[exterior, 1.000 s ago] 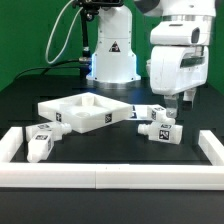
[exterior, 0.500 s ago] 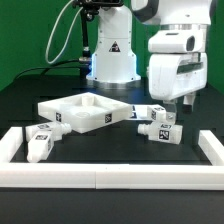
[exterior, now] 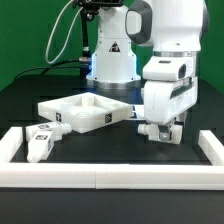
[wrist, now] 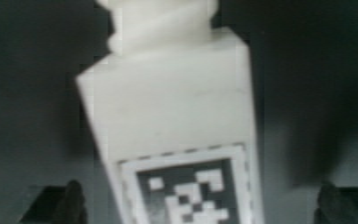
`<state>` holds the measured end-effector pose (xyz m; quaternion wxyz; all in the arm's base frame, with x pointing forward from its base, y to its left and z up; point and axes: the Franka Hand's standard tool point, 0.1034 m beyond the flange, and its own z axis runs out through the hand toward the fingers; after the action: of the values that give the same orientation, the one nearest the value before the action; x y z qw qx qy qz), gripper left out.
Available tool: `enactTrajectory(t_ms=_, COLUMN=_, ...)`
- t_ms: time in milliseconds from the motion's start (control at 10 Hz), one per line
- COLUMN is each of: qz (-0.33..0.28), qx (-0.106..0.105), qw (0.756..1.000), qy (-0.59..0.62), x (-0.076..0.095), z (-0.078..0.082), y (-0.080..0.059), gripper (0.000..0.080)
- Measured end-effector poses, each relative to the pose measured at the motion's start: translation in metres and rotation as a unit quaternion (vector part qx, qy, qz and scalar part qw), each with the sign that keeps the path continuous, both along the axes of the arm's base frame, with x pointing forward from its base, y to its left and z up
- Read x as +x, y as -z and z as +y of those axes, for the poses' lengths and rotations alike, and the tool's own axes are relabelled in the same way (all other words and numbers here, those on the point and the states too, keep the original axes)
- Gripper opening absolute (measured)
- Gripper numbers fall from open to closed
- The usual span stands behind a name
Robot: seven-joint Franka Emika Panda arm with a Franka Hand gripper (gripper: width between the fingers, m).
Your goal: Assemble one leg
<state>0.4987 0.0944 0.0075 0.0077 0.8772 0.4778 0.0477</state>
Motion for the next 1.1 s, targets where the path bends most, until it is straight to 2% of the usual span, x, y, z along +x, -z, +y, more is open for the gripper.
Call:
enactTrajectory(t_ms=100, qz=0.0, qx=0.0, qw=1.0, qy=-0.001, x=0.0, z=0.0, y=0.0, gripper=0.0537)
enactTrajectory(t_ms=200, qz=0.0, qx=0.0, qw=1.0, qy=-0.001, x=0.0, z=0.0, y=0.0, gripper=0.0537)
enactTrajectory(t_ms=300, qz=0.0, qx=0.0, qw=1.0, qy=-0.001, x=0.0, z=0.0, y=0.0, gripper=0.0353)
enactTrajectory(t_ms=400, qz=0.0, qx=0.0, qw=1.0, qy=-0.001, x=0.0, z=0.0, y=0.0, gripper=0.0288)
enactTrajectory(t_ms=500, qz=0.003, qx=-0.003, qw=1.0, qy=-0.01, x=0.001, z=0.001, y=-0.002, gripper=0.0288)
enactTrajectory(t_ms=600, qz=-0.006, qx=-0.007, qw=1.0, qy=-0.023, x=0.011, z=0.005, y=-0.019, gripper=0.0288)
enactTrajectory(t_ms=700, qz=-0.02, qx=-0.007, qw=0.999, qy=-0.029, x=0.01, z=0.014, y=-0.036, gripper=0.0288)
enactTrajectory(t_ms=900, qz=-0.027, qx=0.002, qw=0.999, qy=0.031, x=-0.015, z=0.037, y=-0.059, gripper=0.0288)
enactTrajectory(t_ms=1100, qz=-0.017, qx=0.011, qw=0.994, qy=0.109, x=-0.04, z=0.068, y=-0.065, gripper=0.0288)
